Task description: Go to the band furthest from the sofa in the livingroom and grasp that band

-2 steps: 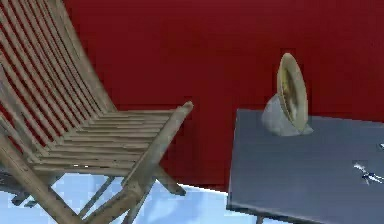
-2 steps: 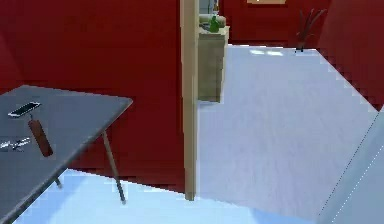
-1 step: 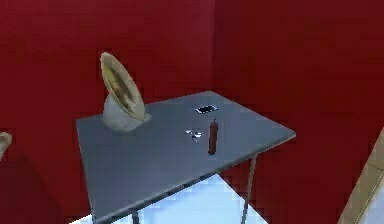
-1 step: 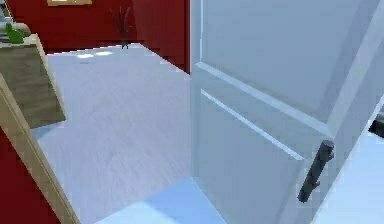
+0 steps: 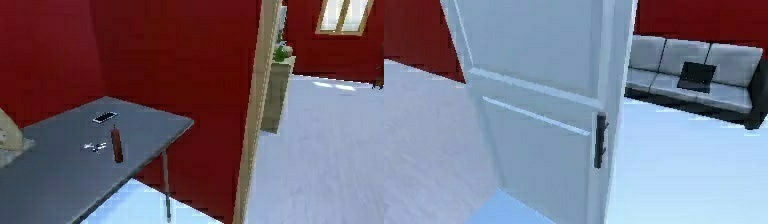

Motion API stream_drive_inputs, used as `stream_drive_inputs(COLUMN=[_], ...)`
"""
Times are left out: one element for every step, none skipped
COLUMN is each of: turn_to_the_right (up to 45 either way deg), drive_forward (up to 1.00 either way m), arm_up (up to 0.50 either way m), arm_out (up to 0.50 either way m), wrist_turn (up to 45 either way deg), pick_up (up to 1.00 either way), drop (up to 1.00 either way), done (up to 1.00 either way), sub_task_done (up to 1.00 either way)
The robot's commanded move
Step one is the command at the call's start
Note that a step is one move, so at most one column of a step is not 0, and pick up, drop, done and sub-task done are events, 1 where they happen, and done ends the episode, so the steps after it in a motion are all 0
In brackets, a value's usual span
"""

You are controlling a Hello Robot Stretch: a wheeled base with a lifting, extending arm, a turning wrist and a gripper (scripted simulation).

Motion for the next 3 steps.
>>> stream_drive_inputs(turn_to_the_right=[0.0, -45.0, -45.0], drive_forward=[0.65, 0.0, 0.0], arm_up=[0.0, 0.0, 0.0], arm_out=[0.0, 0.0, 0.0], wrist_turn=[0.0, 0.0, 0.0], pick_up=[0.0, 0.0, 0.0], drop=[0.0, 0.0, 0.0], done=[0.0, 0.0, 0.0], sub_task_done=[0.0, 0.0, 0.0])
